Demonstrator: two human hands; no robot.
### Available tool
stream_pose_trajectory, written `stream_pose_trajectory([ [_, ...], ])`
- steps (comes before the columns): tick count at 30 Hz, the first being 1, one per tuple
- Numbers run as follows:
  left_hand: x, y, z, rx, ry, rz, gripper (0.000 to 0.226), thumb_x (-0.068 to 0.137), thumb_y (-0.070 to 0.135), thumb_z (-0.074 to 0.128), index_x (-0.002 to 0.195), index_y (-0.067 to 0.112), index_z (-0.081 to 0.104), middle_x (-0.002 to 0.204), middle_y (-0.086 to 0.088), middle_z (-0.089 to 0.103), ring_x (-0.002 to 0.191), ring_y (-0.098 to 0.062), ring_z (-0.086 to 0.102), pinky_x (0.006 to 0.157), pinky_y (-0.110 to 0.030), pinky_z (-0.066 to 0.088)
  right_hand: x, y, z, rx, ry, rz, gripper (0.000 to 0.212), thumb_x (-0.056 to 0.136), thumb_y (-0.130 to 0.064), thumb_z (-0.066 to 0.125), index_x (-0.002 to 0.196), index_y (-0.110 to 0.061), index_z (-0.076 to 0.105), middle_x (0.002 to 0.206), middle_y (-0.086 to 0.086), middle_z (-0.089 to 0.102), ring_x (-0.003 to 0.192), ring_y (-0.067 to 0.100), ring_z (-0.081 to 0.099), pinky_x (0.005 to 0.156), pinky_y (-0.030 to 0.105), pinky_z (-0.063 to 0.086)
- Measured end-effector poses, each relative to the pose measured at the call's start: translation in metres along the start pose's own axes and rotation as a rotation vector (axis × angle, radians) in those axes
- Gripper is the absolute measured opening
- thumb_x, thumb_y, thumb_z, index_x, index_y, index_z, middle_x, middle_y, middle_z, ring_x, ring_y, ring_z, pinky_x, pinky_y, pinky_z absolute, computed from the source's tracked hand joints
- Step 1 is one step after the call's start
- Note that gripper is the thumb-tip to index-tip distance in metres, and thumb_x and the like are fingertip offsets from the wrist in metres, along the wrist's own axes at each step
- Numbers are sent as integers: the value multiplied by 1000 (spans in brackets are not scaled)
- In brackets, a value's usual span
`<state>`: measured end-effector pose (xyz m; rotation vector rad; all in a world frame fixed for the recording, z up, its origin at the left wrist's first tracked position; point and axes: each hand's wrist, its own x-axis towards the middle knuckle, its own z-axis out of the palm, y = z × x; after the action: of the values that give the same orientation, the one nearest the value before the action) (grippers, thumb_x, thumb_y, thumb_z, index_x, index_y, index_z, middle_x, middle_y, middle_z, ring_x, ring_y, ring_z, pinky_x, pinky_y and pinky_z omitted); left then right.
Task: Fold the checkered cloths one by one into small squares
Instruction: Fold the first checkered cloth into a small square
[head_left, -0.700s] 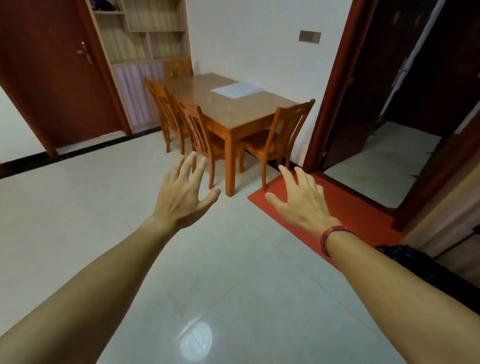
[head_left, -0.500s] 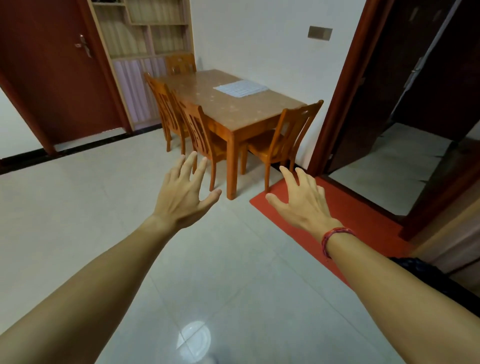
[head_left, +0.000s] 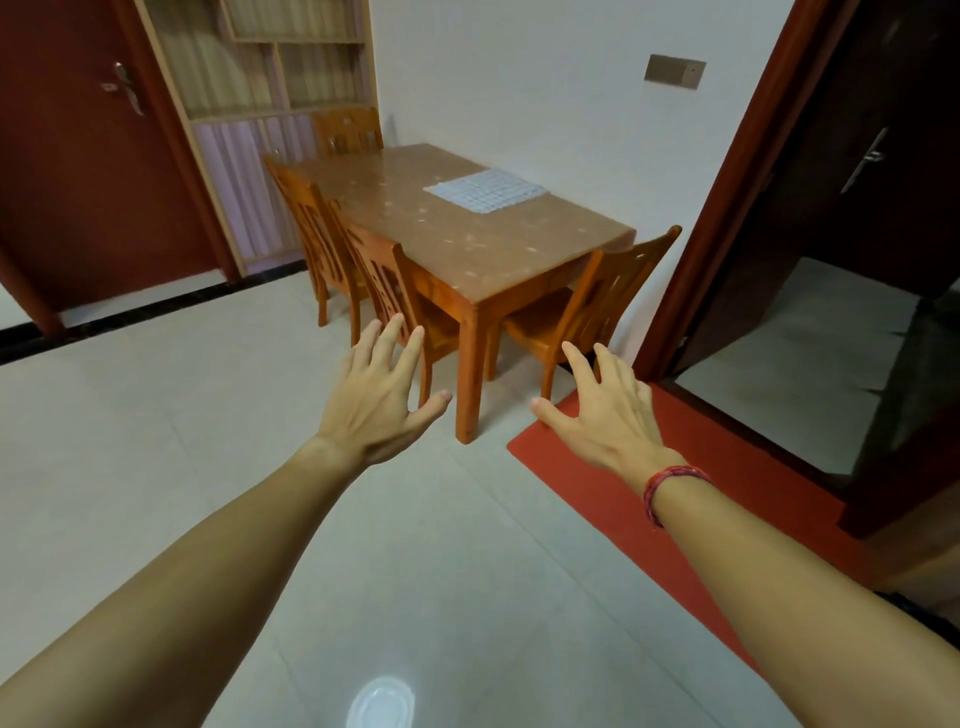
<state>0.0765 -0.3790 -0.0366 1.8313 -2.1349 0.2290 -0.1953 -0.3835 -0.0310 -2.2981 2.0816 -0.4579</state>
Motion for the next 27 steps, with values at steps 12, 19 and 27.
stream_pose_trajectory([
  [12,176,-52,77,-40,-16,10,88,86,77,17,152,20,17,160,-9,15,147,-30,10,117,-47,16,197,12,57,13,-18,15,83,81,-77,33,149,-37,10,158,10,13,145,27,11,114,53,18],
  [19,310,-63,129,3,-31,-11,87,87,78,21,152,21,20,159,-8,18,146,-30,12,116,-47,15,336,45,92,28,-63,15,83,79,-78,30,148,-37,10,156,11,15,144,30,13,112,56,23],
  [27,427,-76,174,14,-44,-30,86,87,77,21,151,20,23,158,-10,21,145,-33,15,116,-49,15,463,66,112,21,-103,5,83,80,-77,32,148,-35,11,155,12,17,143,32,16,112,54,23],
])
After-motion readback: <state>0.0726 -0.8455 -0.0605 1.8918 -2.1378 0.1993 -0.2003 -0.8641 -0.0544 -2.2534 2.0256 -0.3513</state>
